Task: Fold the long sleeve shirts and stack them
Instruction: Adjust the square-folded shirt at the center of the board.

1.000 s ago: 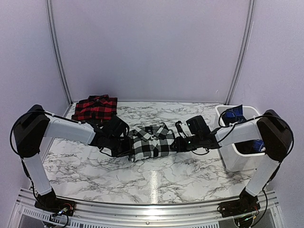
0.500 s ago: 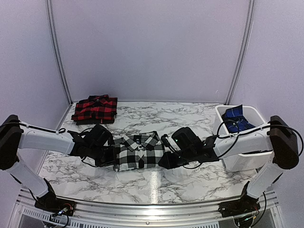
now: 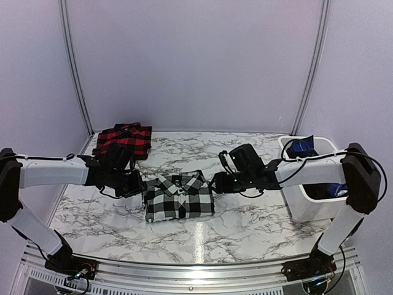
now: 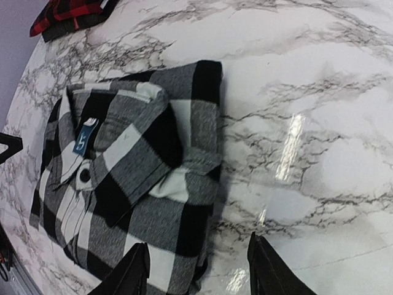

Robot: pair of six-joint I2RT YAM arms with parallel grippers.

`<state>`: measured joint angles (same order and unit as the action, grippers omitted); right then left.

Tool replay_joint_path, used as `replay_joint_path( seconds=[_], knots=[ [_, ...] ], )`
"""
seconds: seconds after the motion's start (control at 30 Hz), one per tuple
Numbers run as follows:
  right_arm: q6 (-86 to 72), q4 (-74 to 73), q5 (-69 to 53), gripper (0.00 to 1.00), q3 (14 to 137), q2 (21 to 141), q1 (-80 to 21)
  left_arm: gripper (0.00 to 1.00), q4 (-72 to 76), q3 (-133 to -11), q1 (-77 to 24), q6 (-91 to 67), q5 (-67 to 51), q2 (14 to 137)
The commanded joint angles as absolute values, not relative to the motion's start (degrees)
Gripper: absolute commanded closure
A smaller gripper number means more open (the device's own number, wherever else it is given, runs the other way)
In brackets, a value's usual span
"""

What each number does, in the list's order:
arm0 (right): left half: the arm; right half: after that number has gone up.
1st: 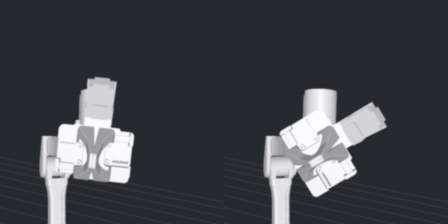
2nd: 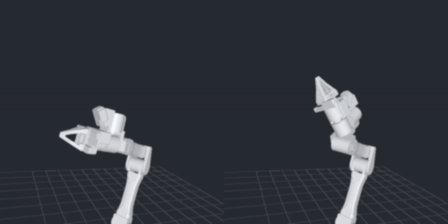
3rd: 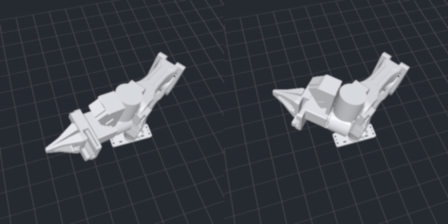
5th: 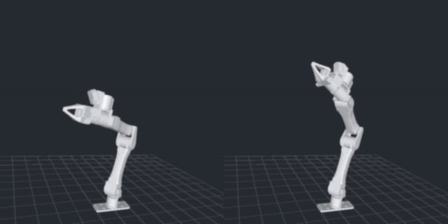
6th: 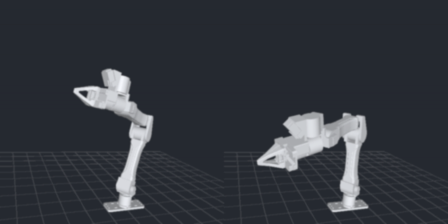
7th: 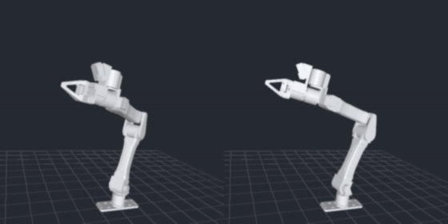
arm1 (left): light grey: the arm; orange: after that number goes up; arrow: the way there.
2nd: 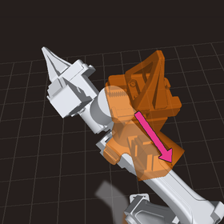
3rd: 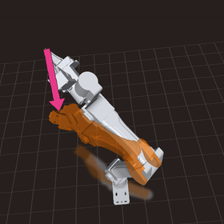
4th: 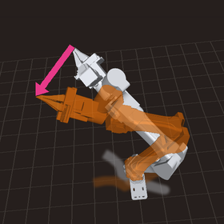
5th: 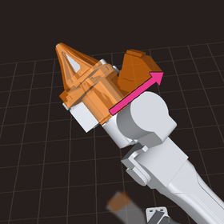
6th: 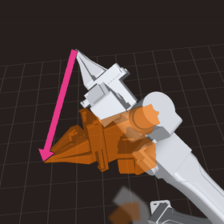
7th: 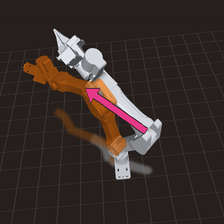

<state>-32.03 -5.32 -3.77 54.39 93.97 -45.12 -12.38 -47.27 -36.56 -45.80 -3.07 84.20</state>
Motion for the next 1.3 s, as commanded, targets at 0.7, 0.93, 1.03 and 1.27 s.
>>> replay_joint_path(
  seconds=[0.7,0.93,1.03,1.27],
  knots=[
    [-27.7,-1.8,-6.3,0.65,66.5,108.3,-41.7,0.69,-9.8,-55.7,-34.1,-41.6,-5.0,97.2],
    [-27.6,-2.4,-6.5,0.70,67.3,108.6,-41.8,0.69,-10.3,-55.5,-34.3,-42.0,-5.4,96.9],
    [-27.5,-2.5,-6.5,0.70,67.1,108.6,-41.8,0.70,-13.3,-55.1,-34.3,-42.2,-0.9,93.8],
    [-27.5,-2.6,-6.9,0.71,67.7,109.3,-41.7,0.72,-16.9,-55.1,-34.6,-42.4,2.4,90.2]
  ],
)
